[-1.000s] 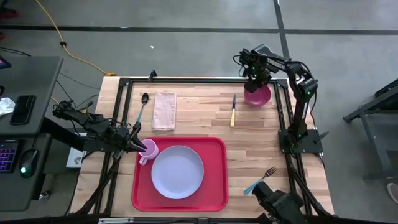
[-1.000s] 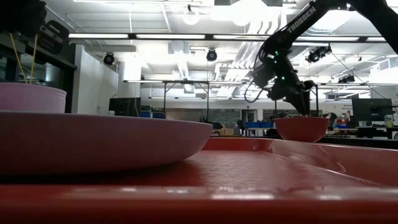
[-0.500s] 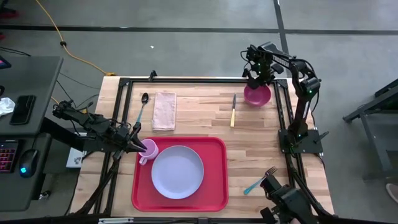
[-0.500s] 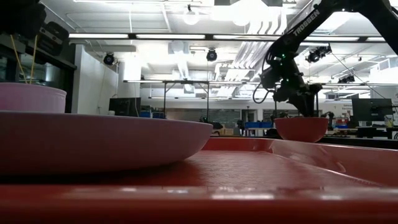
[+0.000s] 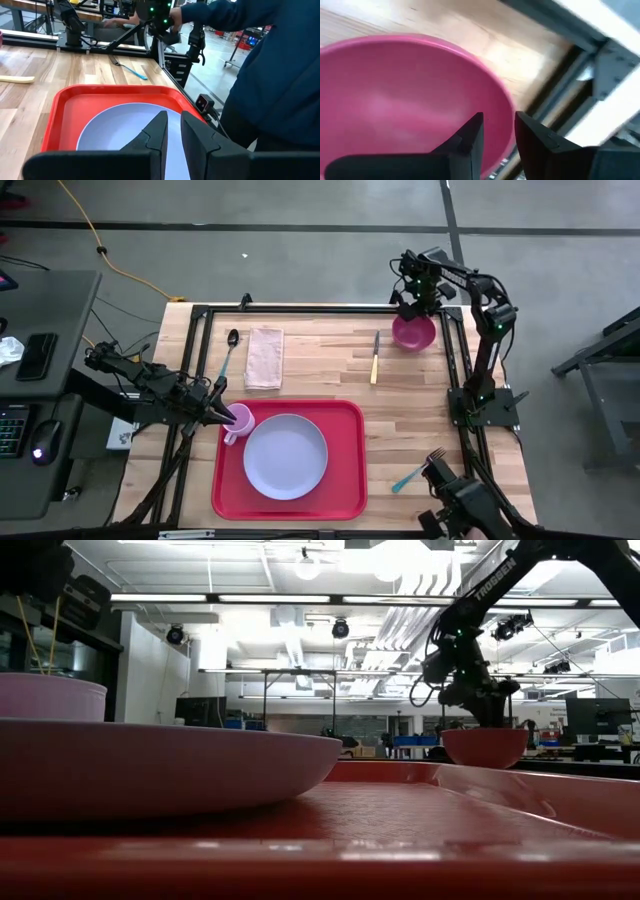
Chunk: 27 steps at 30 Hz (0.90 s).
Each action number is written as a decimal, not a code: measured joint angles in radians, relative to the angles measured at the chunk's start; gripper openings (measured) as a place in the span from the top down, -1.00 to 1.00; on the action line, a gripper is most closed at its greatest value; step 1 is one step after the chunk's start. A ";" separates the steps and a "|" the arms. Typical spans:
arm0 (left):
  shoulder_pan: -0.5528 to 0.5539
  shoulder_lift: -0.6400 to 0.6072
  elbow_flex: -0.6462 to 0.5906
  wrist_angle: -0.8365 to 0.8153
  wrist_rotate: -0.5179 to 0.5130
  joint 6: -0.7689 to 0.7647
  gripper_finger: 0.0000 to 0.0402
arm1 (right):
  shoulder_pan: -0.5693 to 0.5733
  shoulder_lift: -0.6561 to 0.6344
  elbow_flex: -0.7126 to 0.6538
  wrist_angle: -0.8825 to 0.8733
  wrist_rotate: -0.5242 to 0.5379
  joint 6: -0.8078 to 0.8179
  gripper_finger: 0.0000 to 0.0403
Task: Set up tray
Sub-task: Put the red bowl on the blue plate on the orange serving tray
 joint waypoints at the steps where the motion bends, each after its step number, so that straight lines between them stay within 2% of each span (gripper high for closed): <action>1: 0.000 0.000 0.000 0.000 0.000 0.000 0.57 | 0.000 0.000 -0.016 0.009 -0.005 -0.001 0.56; 7: 0.000 0.000 0.000 0.000 0.000 0.000 0.57 | 0.000 0.000 -0.087 0.053 0.038 0.034 0.56; 14: 0.000 0.000 0.000 0.000 -0.001 0.000 0.57 | 0.005 -0.006 -0.094 0.059 0.048 0.058 0.56; 20: 0.000 0.000 0.000 -0.007 -0.001 0.000 0.57 | 0.005 -0.060 -0.093 0.073 0.064 0.064 0.56; 27: 0.000 0.000 0.000 -0.030 -0.003 0.000 0.57 | 0.005 -0.074 -0.105 0.091 0.039 0.062 0.56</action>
